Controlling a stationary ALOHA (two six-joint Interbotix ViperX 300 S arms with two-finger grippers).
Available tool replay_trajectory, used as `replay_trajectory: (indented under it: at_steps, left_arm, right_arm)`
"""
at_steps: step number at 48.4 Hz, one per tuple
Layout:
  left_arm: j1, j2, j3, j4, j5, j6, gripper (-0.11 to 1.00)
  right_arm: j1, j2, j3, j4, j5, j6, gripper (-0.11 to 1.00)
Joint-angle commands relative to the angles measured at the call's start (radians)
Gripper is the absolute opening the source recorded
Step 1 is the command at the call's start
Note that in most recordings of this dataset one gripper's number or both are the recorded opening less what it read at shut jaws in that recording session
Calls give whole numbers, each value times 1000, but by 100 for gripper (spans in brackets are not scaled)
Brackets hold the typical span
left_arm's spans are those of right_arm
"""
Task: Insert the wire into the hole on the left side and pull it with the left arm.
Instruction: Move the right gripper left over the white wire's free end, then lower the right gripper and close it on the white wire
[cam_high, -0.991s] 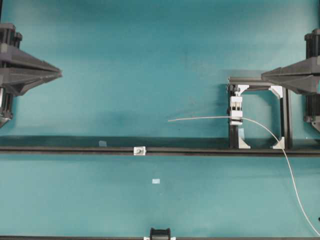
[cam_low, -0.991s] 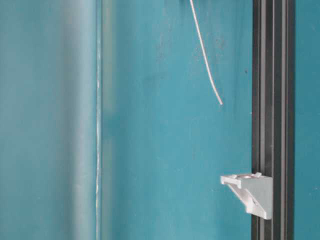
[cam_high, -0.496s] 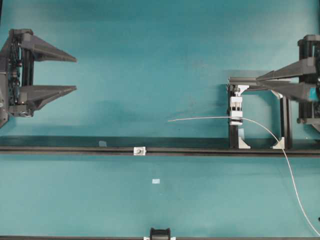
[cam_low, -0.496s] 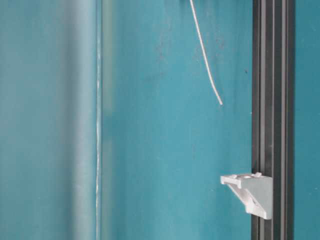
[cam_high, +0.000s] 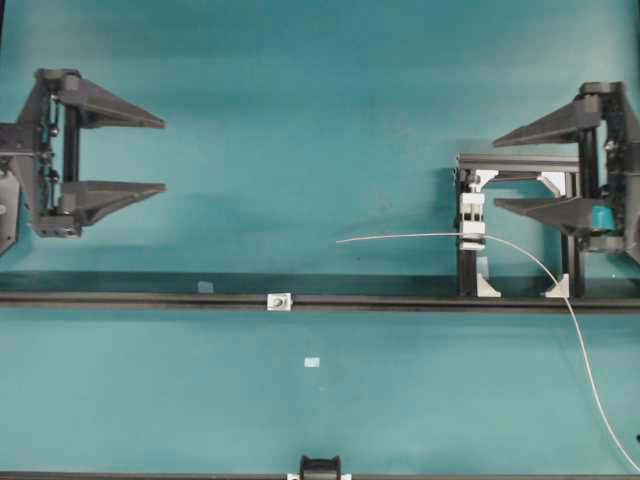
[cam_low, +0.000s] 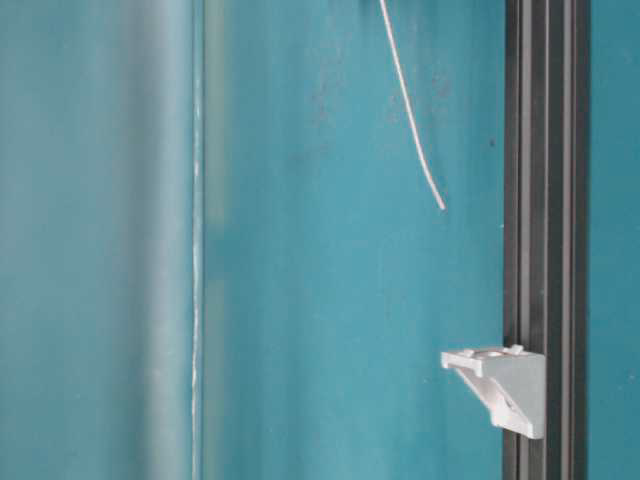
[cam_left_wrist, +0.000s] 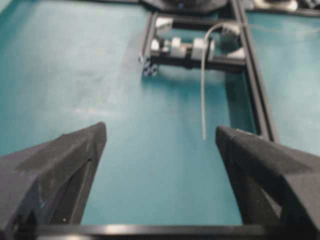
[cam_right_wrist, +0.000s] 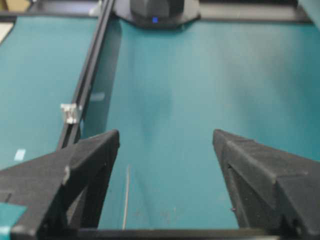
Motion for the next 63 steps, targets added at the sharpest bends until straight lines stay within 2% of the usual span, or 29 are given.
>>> replay_trajectory:
  at_steps: [1,13,25,32,63]
  left_arm:
    - [3,51,-15,0,-38,2,76]
    - [3,192,-23,2,-123,5,80]
    - [3,281,-41,2,-140,23,80]
    - [3,299,-55,2,-141,26,80]
    - [3,302,-41,2,-141,26,80]
  right_arm:
    - [-3,44,-18,3,-26,14,85]
    - [-3,153,-48,2,-43,52,85]
    - [-3,258,-81,2,-40,94,85]
    - [-3,330,-103,2,-26,126,85]
    - [32,614,-232,0,8,161,85]
